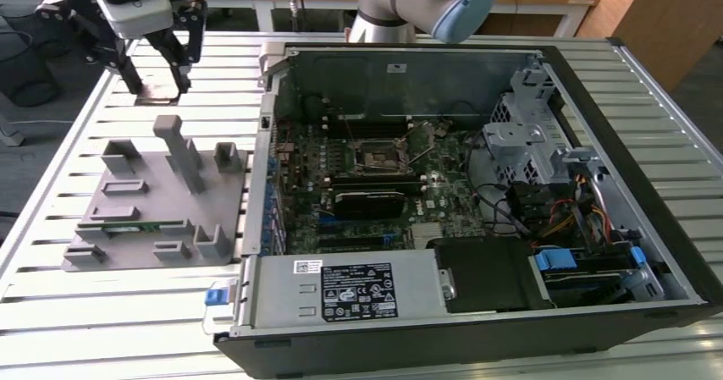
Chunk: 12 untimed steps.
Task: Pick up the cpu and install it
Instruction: 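Pick up the cpu and move it towards the insertion slot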
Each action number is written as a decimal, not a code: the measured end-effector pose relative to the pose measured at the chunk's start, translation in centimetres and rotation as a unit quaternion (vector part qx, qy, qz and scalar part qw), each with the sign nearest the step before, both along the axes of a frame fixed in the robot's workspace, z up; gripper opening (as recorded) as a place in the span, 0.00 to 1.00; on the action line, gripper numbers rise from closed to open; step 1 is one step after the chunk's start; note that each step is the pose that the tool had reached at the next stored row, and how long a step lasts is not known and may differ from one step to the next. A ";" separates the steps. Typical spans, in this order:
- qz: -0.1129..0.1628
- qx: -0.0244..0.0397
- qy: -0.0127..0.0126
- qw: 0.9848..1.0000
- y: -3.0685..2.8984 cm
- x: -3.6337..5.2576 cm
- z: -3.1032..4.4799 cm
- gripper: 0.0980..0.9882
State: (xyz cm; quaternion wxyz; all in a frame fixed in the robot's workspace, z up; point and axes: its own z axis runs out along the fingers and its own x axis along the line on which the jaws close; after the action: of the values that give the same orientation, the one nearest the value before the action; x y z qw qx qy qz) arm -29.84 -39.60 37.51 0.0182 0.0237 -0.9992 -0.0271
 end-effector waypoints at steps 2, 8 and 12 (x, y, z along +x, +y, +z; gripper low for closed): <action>0.000 0.000 0.001 1.000 0.00 0.60 0.01 0.48; 0.000 0.000 0.002 1.000 0.00 2.37 0.00 0.48; 0.000 0.000 0.003 1.000 0.00 3.36 0.00 0.48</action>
State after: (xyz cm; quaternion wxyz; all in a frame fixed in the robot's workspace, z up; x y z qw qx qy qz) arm -26.48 -39.60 37.51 0.0214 0.0235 -0.9991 -0.0272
